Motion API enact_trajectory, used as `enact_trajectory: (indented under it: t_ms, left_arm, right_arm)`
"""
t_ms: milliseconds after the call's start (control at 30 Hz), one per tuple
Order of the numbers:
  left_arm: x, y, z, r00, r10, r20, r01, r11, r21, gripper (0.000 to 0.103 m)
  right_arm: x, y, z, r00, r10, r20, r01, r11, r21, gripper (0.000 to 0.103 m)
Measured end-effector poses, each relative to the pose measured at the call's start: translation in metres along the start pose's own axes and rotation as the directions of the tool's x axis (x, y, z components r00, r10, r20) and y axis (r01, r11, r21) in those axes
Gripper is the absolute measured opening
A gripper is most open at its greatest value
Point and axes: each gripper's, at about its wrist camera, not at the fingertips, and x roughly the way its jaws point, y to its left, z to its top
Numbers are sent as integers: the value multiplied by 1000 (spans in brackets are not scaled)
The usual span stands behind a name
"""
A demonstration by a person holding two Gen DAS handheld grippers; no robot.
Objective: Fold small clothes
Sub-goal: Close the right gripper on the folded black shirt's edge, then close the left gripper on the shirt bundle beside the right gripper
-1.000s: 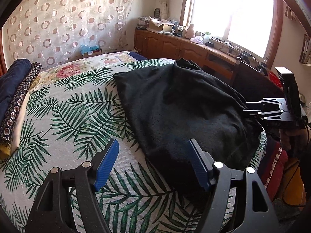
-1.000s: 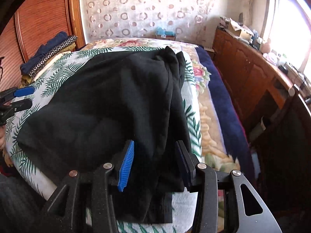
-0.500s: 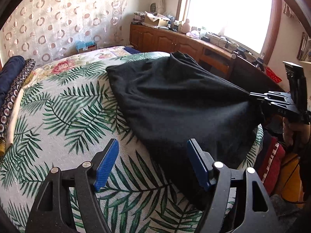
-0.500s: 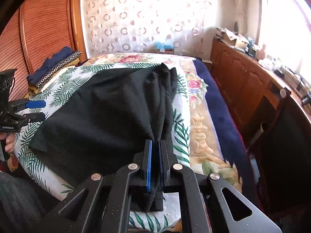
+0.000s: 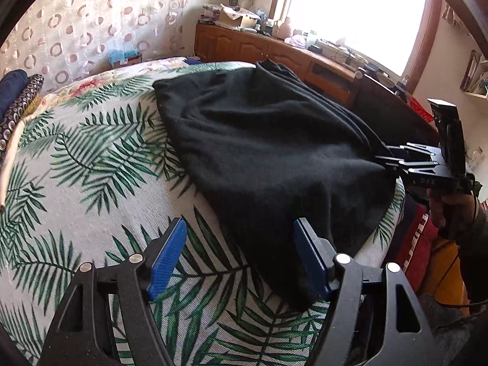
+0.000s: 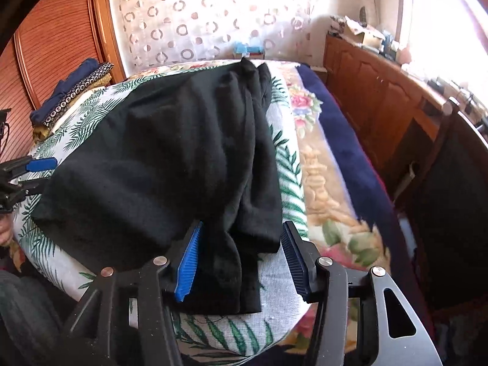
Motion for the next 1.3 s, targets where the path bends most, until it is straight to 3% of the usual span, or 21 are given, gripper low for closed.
enact_trajectory:
  t_ms: [267, 533, 767, 867, 900, 1000, 1300]
  left_arm:
    - [7, -2, -3, 1000, -18, -25, 18, 1000, 3, 73]
    - [7, -1, -2, 999, -28, -18, 28, 1000, 5, 68]
    - [6, -5, -4, 998, -65, -24, 66, 998, 25, 47]
    - [6, -6, -5, 998, -56, -29, 57, 998, 40, 33]
    - [6, -5, -5, 997, -74, -33, 75, 997, 30, 23]
    - [6, -4, -4, 995, -97, -34, 98, 995, 22, 10]
    - [-36, 4, 30, 984, -107, 144, 109, 994, -5, 8]
  right_arm:
    - [-2, 1, 2, 999, 41, -14, -41, 999, 2, 53]
    - [-4, 2, -1, 998, 59, -33, -59, 998, -7, 44]
    - [-3, 8, -2, 996, 88, -18, -88, 996, -22, 16]
    - [-4, 9, -4, 996, 88, -5, -88, 996, -21, 13]
    - [-5, 9, -4, 996, 89, 5, -89, 996, -16, 13]
    - [-13, 7, -1, 993, 110, 48, -111, 994, 7, 12]
    - [-41, 3, 19, 971, 143, 194, -149, 989, 19, 12]
